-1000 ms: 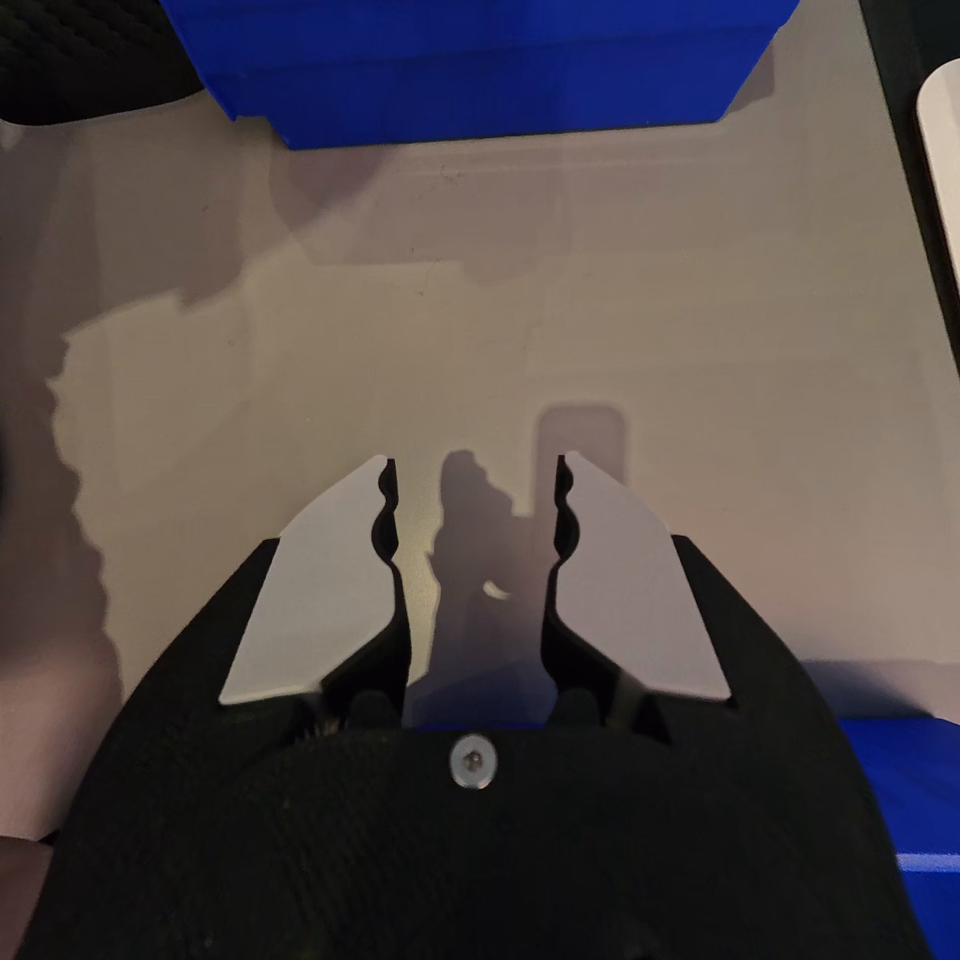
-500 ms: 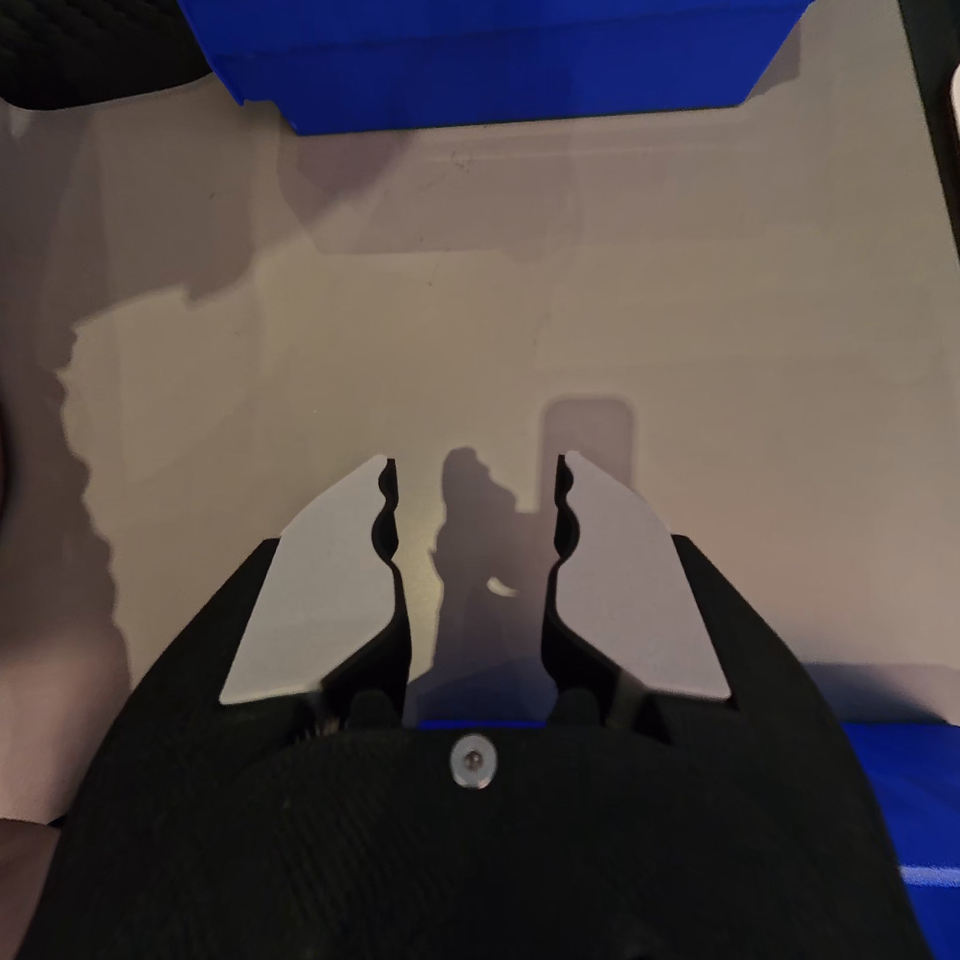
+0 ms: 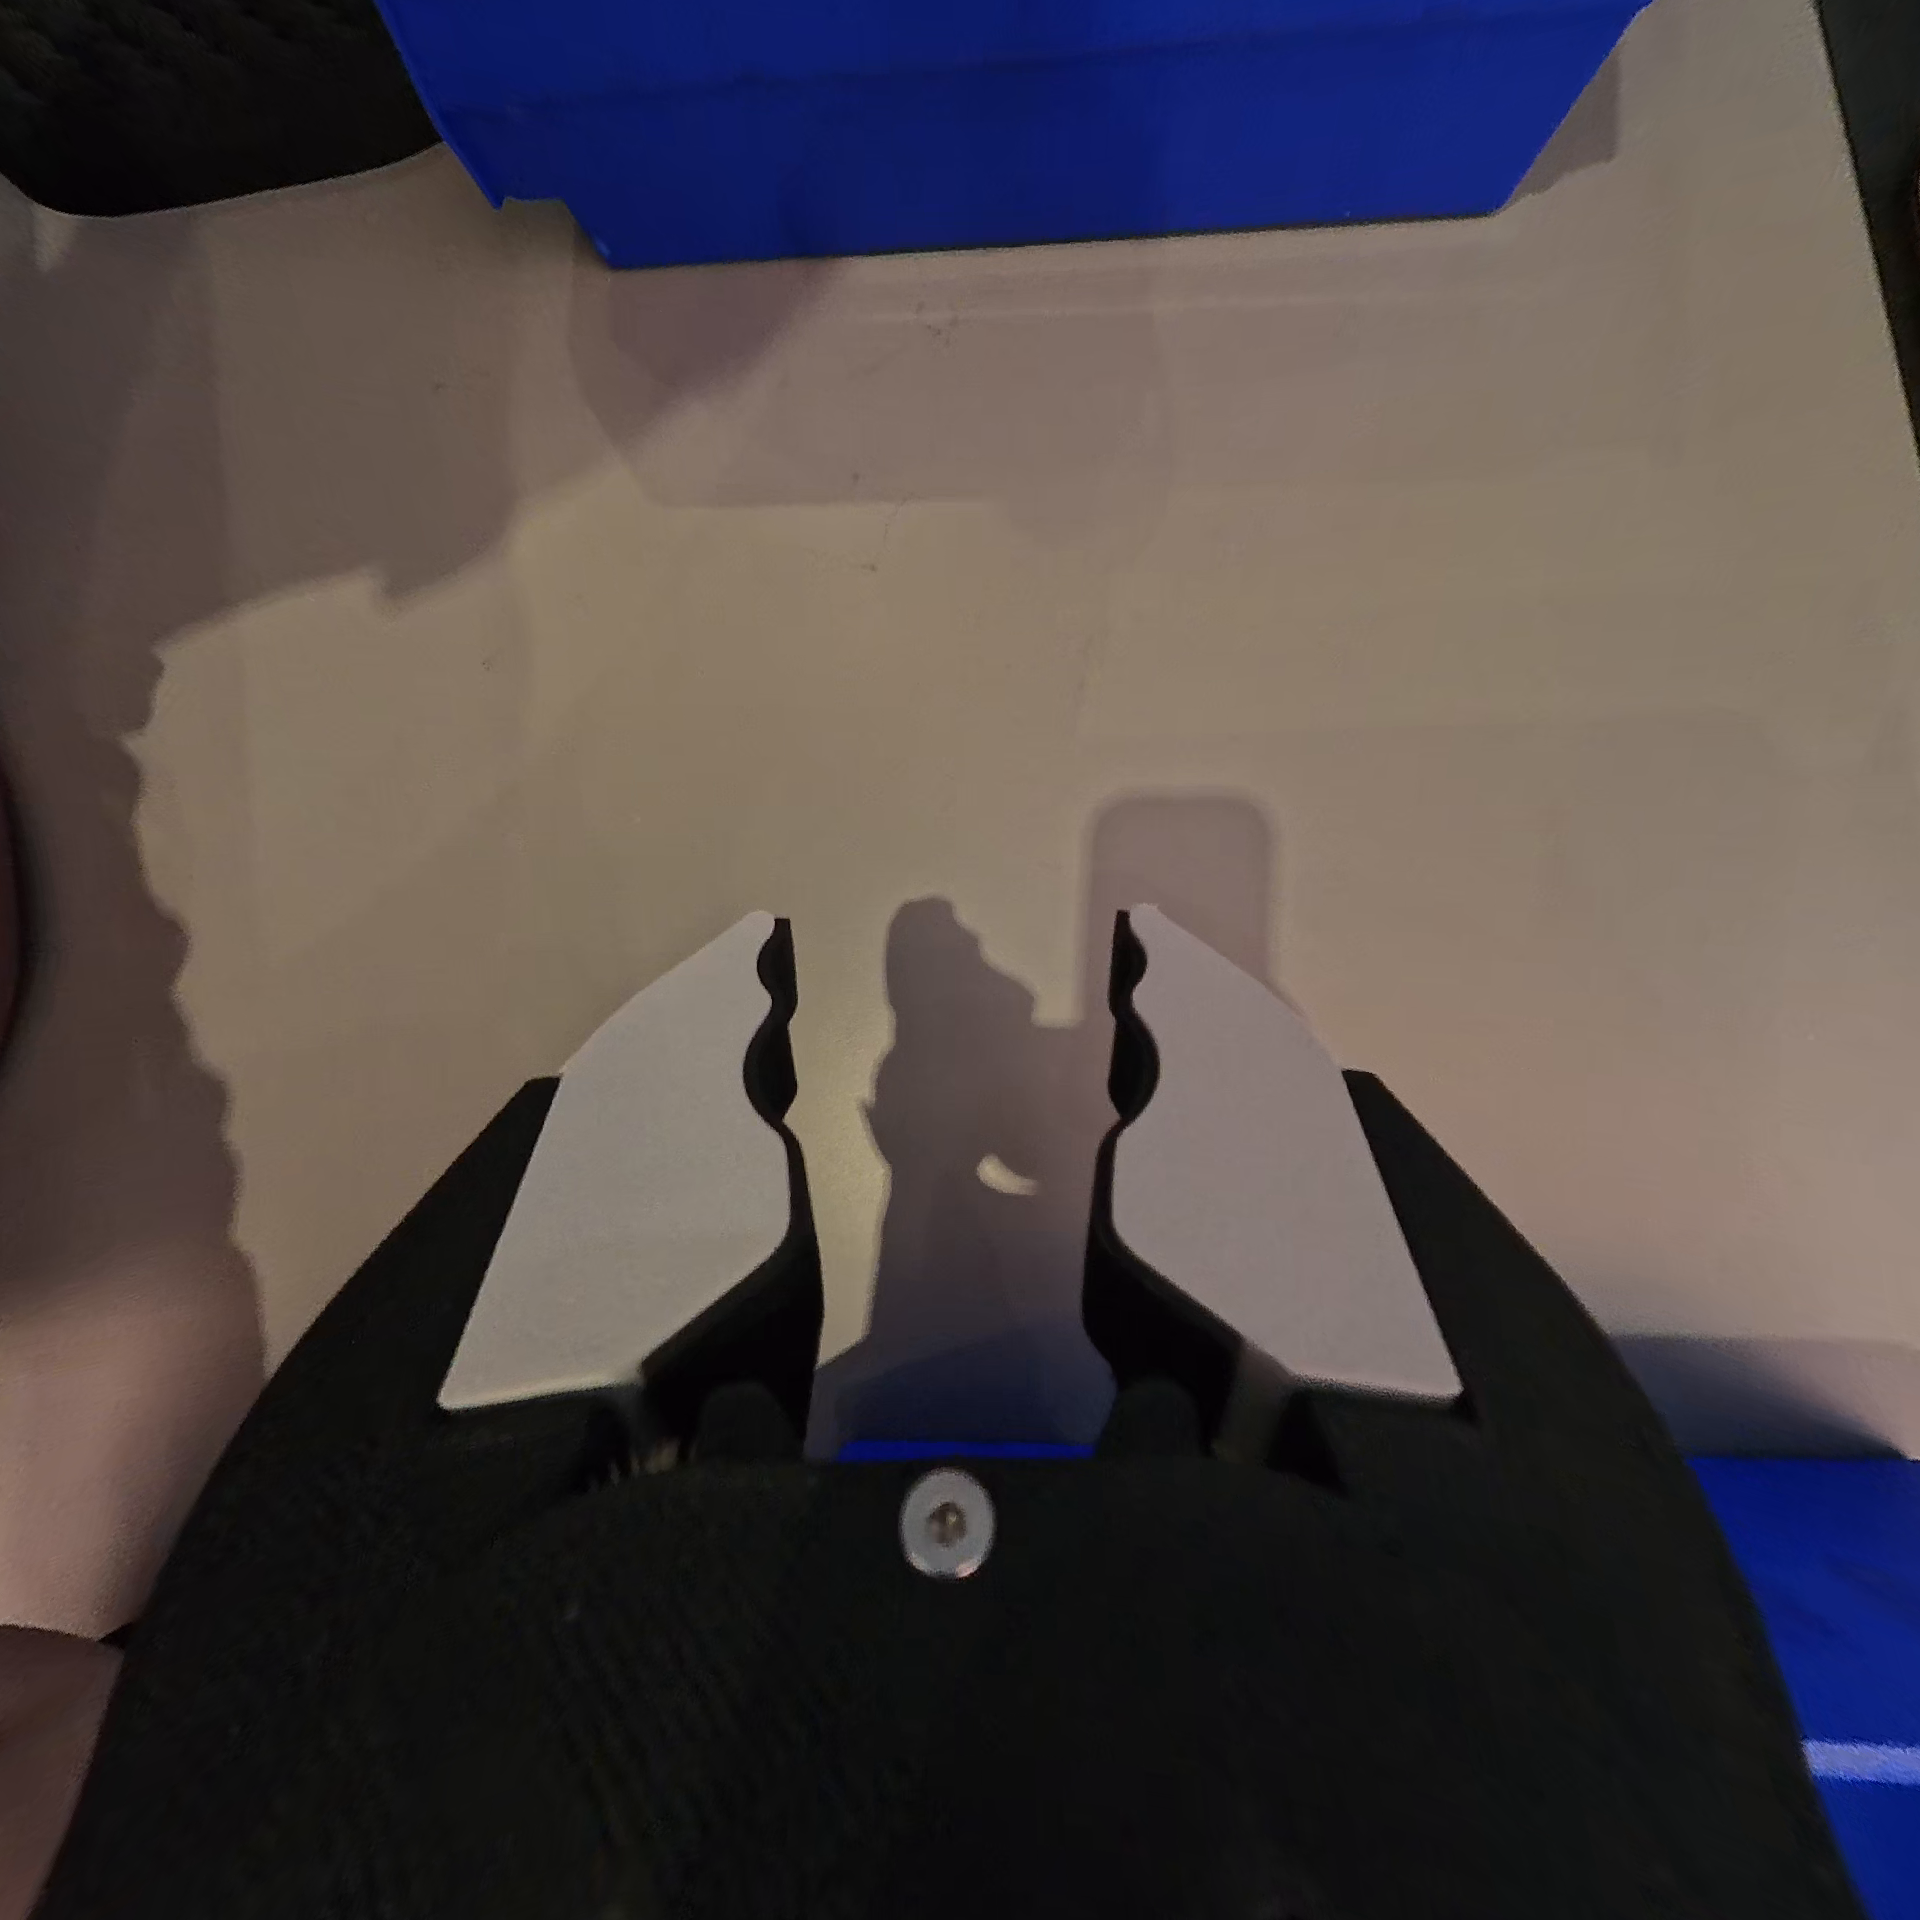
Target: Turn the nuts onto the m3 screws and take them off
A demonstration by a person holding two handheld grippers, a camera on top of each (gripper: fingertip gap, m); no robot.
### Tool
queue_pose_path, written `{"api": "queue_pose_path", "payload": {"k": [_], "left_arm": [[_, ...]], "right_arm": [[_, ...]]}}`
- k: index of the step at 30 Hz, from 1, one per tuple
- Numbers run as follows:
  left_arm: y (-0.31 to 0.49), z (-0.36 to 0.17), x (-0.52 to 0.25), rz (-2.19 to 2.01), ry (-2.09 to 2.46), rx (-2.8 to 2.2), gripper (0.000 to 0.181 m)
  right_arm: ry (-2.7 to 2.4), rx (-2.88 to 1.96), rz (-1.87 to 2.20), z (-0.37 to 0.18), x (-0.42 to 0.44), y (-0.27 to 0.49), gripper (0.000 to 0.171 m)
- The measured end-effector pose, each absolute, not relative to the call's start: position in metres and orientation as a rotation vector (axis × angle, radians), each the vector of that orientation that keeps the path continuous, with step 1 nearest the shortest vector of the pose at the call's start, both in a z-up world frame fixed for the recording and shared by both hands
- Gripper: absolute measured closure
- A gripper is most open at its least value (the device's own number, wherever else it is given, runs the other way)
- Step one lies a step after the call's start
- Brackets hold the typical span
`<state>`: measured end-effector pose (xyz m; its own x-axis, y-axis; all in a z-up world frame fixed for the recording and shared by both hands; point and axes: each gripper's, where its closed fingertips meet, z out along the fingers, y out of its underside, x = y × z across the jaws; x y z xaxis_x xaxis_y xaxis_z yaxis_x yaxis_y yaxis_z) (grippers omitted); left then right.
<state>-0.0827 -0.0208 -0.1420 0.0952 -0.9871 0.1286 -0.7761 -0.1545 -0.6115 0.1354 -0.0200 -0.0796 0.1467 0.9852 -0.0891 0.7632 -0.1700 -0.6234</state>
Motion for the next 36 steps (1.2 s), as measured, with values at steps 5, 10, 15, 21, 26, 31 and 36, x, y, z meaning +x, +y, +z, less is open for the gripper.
{"api": "queue_pose_path", "payload": {"k": [5,10,15,21,26,31,36], "left_arm": [[-0.0264,-0.1487,-0.0827,-0.762,1.756,-2.016,0.122],[-0.0283,-0.1492,-0.085,-0.767,1.76,-2.014,0.131],[-0.0279,-0.1499,-0.0849,-0.747,1.774,-2.003,0.137],[-0.0263,-0.151,-0.0832,-0.731,1.777,-1.997,0.152],[-0.0255,-0.1517,-0.0858,-0.704,1.795,-1.99,0.157],[-0.0226,-0.1523,-0.0895,-0.681,1.785,-1.994,0.166],[-0.0204,-0.1527,-0.0894,-0.671,1.776,-1.993,0.171]], "right_arm": [[-1.668,-1.999,0.692,-0.0796,0.1353,-0.0205,0.112],[-1.673,-2.0,0.693,-0.08,0.1352,-0.0209,0.112],[-1.675,-2.001,0.693,-0.0804,0.1353,-0.0213,0.112],[-1.68,-1.998,0.697,-0.0802,0.1351,-0.0222,0.112],[-1.687,-1.999,0.699,-0.0807,0.135,-0.0233,0.112],[-1.695,-2.003,0.697,-0.0818,0.135,-0.0239,0.112],[-1.699,-2.003,0.701,-0.0819,0.135,-0.0249,0.112]]}}
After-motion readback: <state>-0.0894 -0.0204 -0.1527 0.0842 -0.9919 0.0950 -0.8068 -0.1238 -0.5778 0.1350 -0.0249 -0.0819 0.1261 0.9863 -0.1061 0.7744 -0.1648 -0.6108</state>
